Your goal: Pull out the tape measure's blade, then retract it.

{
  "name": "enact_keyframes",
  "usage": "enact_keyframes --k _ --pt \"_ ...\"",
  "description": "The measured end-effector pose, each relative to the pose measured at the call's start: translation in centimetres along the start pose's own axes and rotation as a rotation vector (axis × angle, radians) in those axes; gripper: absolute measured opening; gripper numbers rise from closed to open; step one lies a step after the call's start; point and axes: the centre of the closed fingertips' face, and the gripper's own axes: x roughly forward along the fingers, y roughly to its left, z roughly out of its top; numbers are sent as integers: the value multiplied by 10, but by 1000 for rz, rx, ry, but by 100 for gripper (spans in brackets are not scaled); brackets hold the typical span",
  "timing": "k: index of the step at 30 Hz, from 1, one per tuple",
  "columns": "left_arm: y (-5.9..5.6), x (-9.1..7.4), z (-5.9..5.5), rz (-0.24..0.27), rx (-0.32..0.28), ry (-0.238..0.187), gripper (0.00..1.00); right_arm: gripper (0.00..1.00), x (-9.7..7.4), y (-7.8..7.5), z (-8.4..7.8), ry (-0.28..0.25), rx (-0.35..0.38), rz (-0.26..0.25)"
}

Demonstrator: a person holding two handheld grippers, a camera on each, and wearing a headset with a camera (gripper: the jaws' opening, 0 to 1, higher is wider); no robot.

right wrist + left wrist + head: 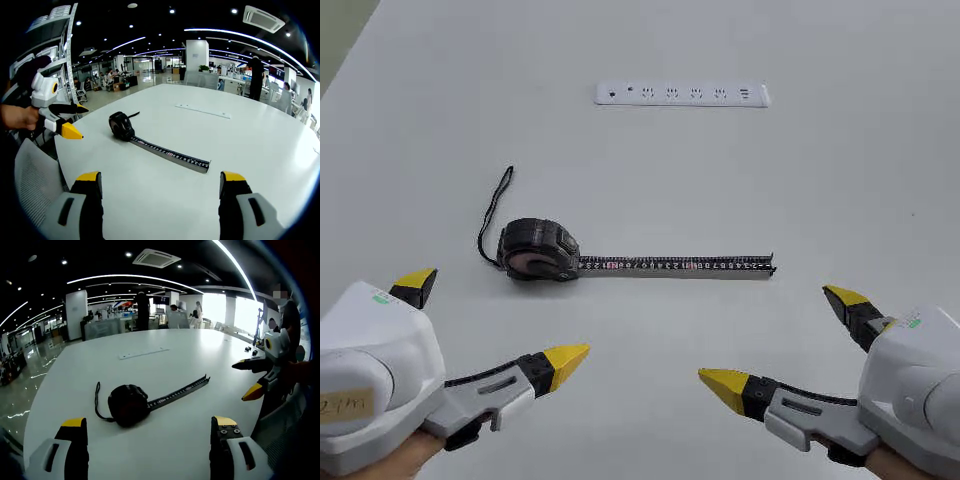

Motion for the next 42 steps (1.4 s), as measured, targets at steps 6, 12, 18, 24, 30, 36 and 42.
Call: enact_keyframes --k 6,12,18,24,30,36,42 --pt "-2 1 0 -2 4 3 100 100 0 0 -2 4 0 5" --pt "-1 2 1 15 2 4 100 100 0 -1 -2 3 1 7" --pt "-1 3 0 41 -4 4 100 100 1 -3 -3 8 -2 14" --pt "3 4 -1 70 -14 10 100 100 3 -3 -6 21 -44 51" --pt "5 5 -1 83 -12 15 100 97 4 -4 -2 -9 -75 75" --pt "12 12 -3 145 -57 20 100 95 12 -20 -5 15 -120 141" --pt "18 16 -2 190 -91 12 100 91 16 -27 -8 19 -177 198"
